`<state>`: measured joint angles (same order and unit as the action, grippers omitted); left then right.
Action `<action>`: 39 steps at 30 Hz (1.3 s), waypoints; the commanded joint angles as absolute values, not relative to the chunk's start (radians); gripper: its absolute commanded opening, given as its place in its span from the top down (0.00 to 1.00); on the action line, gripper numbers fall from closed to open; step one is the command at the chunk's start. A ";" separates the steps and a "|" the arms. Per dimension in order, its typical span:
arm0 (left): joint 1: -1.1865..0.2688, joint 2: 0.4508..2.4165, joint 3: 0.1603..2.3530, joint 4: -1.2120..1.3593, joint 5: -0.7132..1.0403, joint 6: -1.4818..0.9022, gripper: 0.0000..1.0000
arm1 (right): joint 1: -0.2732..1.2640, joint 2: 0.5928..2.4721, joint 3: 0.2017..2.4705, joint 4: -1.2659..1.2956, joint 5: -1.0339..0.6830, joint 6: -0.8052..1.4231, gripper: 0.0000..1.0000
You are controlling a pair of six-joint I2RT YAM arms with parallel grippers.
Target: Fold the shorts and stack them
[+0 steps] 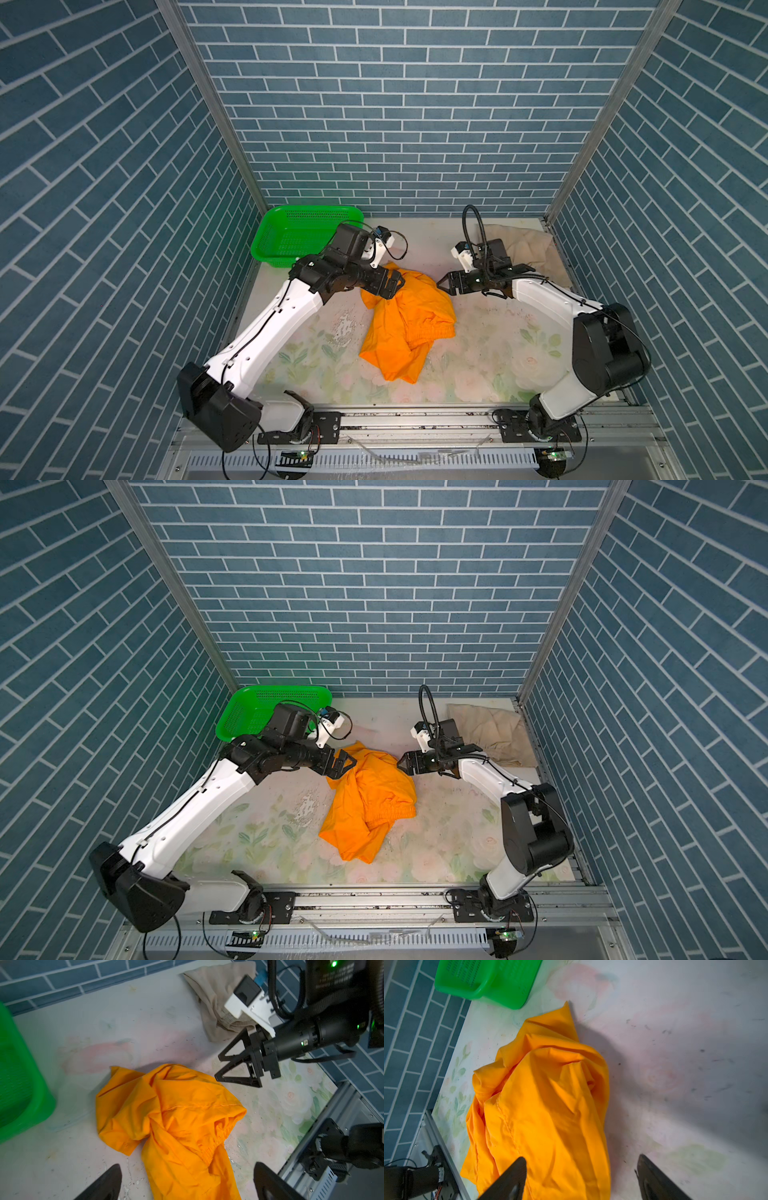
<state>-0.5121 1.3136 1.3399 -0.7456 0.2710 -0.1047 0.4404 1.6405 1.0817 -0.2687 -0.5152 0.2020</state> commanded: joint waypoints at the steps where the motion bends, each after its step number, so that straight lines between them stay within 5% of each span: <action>1: -0.501 1.312 1.269 -0.795 0.193 -0.134 0.00 | 0.497 1.606 1.087 -0.329 -0.533 0.134 0.17; 8: -0.554 1.236 1.054 -0.622 0.361 -0.200 0.00 | 0.497 1.268 0.821 -0.314 -0.386 0.330 0.16; 16: -0.707 1.296 1.069 -0.605 0.289 -0.163 0.00 | 0.505 1.150 0.563 -0.212 -0.417 0.518 0.15; 28: -0.805 1.360 1.069 -0.540 0.262 -0.190 0.00 | 0.539 1.391 0.480 0.180 -0.534 0.570 0.25; 31: -0.805 1.331 1.058 -0.541 0.247 -0.195 0.00 | 0.548 1.456 0.503 0.227 -0.583 0.573 0.38; 36: -0.805 1.269 1.052 -0.573 0.197 -0.186 0.00 | 0.551 1.419 0.557 0.241 -0.658 0.610 1.00; 39: -0.804 1.247 1.061 -0.607 0.166 -0.164 0.00 | 0.552 1.321 0.655 0.125 -0.675 0.608 1.00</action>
<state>-0.8009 1.2705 1.0489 -0.5636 0.2146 -0.1860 0.5461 1.4220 0.5503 0.1394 -0.6147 0.5903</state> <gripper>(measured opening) 0.996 0.072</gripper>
